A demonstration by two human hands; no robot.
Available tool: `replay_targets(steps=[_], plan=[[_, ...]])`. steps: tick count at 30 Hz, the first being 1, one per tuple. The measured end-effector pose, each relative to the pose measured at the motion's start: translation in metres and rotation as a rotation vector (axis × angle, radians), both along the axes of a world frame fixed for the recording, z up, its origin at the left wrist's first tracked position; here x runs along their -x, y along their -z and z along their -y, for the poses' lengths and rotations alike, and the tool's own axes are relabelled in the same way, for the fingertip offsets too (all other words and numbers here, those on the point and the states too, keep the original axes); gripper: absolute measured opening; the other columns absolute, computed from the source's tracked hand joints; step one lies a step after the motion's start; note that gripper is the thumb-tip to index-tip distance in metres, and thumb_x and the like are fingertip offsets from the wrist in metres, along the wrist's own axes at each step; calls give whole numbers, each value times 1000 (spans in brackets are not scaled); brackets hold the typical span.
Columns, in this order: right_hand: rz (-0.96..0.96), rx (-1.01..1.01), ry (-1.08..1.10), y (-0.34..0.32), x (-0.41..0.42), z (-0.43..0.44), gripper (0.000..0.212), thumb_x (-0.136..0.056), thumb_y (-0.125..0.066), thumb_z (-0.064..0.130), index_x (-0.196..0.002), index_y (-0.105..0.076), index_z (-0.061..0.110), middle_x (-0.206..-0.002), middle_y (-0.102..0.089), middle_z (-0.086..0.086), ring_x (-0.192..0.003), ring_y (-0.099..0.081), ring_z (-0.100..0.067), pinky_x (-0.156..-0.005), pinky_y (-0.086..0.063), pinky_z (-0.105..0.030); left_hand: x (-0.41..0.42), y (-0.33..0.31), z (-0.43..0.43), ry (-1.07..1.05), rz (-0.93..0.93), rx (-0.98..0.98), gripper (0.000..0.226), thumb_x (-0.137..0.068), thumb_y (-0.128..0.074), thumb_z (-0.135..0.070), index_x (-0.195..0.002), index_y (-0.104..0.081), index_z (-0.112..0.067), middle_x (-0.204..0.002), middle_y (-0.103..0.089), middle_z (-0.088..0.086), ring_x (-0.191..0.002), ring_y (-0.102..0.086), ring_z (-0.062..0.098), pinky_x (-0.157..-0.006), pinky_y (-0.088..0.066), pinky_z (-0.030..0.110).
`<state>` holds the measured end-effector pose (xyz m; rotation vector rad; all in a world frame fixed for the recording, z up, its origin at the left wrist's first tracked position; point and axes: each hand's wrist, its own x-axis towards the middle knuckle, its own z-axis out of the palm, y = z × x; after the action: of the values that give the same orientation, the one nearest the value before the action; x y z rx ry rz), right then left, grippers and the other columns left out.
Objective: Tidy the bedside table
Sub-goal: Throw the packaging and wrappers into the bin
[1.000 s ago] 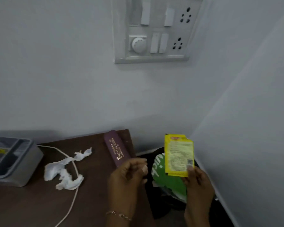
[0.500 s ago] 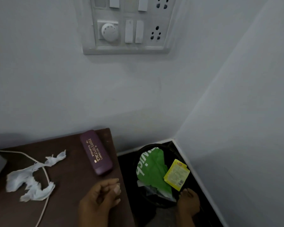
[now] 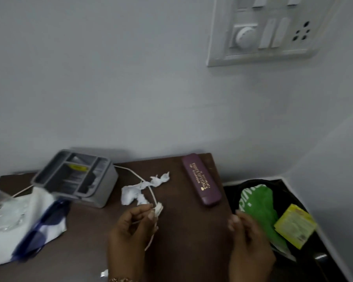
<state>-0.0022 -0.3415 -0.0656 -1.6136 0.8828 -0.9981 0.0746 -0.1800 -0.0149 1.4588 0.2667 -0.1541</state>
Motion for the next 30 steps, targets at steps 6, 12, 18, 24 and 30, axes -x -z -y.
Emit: replay_targets(steps=[6,12,18,24,30], plan=[[-378,501,-567,5,-52,-87,47,-78,-55,43,-120,-58,23,-114,-63,-3,-99,-53,-6,-86,-41,-15,-9,-9,-42,-50,16,-14,17,-80,-60,6,-83,-66,-9,-76,-65,13,-62,-65,11,-53,-55,16],[-576,675,-688,-7,-65,-109,24,-76,-71,21,-95,-60,30,-101,-55,9,-88,-58,-9,-62,-49,-18,-10,-3,-73,-54,-35,-33,16,-82,-60,3,-83,-66,-12,-81,-65,17,-73,-64,23,-52,-55,17],[-268,470,-687,-28,-51,-108,20,-80,-51,11,-86,-63,26,-93,-55,18,-84,-53,3,-73,-37,-3,-9,5,-68,63,-223,120,17,-87,-57,-14,-101,-64,-22,-104,-66,8,-93,-65,23,-55,-55,22],[-242,228,-735,-40,-50,-125,21,-80,-59,11,-87,-54,31,-92,-56,14,-82,-59,-6,-70,-49,-22,-6,-4,-61,203,-273,258,18,-85,-57,-6,-97,-69,-2,-91,-73,18,-73,-70,15,-58,-56,20],[-331,470,-855,-47,-69,-130,28,-87,-44,18,-105,-64,27,-103,-65,11,-96,-57,-2,-85,-33,-3,-23,-3,-79,-52,-296,374,16,-83,-56,5,-96,-65,4,-82,-70,17,-62,-70,12,-54,-55,15]])
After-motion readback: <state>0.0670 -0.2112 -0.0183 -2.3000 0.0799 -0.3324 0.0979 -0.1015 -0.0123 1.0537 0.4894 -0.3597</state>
